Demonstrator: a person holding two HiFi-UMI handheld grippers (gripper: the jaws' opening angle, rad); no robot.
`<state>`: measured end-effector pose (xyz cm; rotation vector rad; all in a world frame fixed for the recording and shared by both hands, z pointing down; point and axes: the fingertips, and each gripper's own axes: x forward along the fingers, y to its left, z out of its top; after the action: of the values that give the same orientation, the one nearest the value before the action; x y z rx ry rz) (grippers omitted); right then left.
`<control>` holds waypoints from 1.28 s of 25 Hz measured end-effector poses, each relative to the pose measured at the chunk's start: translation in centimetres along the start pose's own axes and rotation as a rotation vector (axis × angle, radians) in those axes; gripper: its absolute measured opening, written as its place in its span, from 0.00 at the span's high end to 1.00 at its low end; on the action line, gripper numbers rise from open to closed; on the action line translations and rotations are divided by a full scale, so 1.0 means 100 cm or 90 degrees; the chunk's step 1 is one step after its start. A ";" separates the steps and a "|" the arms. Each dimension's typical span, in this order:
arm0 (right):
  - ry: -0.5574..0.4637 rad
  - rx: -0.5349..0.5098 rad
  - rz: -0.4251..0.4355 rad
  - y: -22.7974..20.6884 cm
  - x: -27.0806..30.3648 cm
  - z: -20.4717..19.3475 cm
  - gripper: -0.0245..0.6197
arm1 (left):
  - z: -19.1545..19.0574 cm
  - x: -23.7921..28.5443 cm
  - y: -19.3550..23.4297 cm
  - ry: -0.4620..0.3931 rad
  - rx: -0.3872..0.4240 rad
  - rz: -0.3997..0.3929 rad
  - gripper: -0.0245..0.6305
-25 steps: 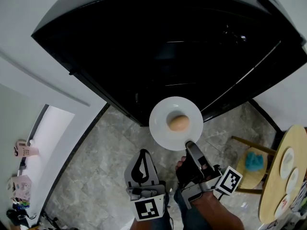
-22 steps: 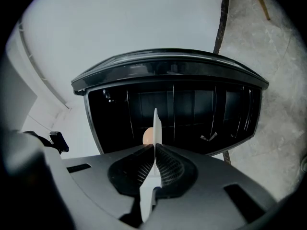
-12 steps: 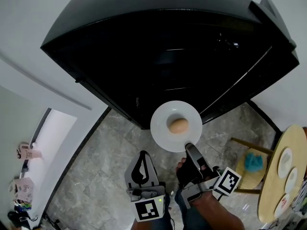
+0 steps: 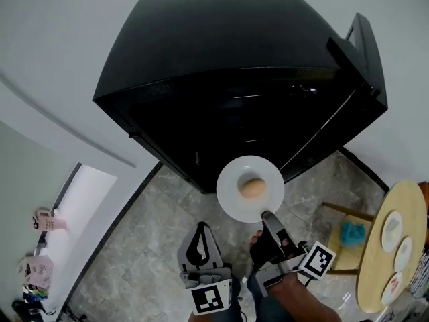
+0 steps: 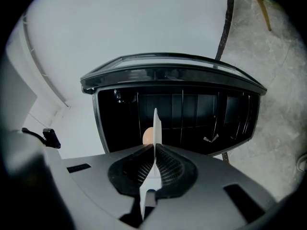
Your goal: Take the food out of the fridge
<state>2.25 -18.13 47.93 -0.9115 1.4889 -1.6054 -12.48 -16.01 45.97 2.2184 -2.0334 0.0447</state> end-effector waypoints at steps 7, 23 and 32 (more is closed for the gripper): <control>0.005 0.005 0.002 0.028 -0.006 -0.010 0.92 | 0.026 -0.012 -0.003 -0.005 -0.008 0.005 0.94; 0.010 0.004 0.000 0.098 -0.024 -0.024 0.92 | 0.094 -0.041 -0.007 -0.020 0.038 -0.009 0.94; 0.004 0.015 -0.004 0.135 -0.039 -0.031 0.92 | 0.140 -0.054 -0.006 -0.033 0.022 -0.002 0.94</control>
<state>2.07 -13.78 34.24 -0.8999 1.4703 -1.6288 -13.28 -12.27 31.49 2.2652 -2.0716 0.0219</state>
